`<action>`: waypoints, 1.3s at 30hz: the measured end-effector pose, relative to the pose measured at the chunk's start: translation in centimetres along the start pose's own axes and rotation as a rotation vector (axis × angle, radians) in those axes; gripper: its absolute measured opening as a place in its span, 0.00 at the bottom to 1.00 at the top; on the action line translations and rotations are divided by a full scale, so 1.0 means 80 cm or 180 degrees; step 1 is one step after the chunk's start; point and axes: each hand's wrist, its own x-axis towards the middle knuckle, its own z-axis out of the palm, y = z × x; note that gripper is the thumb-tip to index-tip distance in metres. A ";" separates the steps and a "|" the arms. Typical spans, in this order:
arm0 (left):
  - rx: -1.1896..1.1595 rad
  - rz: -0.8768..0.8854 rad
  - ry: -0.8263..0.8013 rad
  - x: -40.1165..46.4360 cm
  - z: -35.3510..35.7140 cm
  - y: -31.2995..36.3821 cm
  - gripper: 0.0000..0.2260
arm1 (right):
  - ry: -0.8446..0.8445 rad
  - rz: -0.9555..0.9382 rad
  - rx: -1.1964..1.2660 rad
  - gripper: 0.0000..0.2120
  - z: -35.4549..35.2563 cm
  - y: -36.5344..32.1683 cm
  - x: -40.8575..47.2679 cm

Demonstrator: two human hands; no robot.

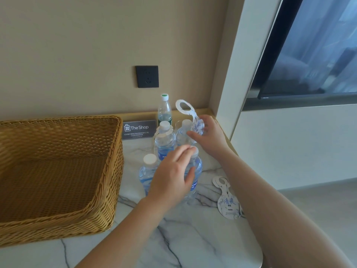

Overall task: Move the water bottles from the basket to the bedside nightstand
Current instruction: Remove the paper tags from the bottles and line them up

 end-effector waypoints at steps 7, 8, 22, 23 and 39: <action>-0.0063 -0.0031 0.0203 -0.013 0.019 -0.003 0.22 | 0.0593 0.0067 0.0204 0.26 -0.025 0.017 -0.025; -0.0072 -0.0019 0.0255 -0.013 0.021 -0.003 0.22 | 0.0747 0.0118 0.0250 0.26 -0.029 0.025 -0.044; 0.0024 -0.0023 0.0615 -0.013 0.039 0.000 0.20 | 0.0313 0.1196 -0.2216 0.31 0.016 0.120 -0.218; 0.0014 -0.0026 0.0619 -0.013 0.039 0.000 0.21 | 0.0293 0.1232 -0.2269 0.31 0.018 0.124 -0.217; -0.0088 0.0015 0.0644 -0.015 0.043 -0.003 0.23 | 0.0141 0.0612 -0.2139 0.23 0.037 0.141 -0.233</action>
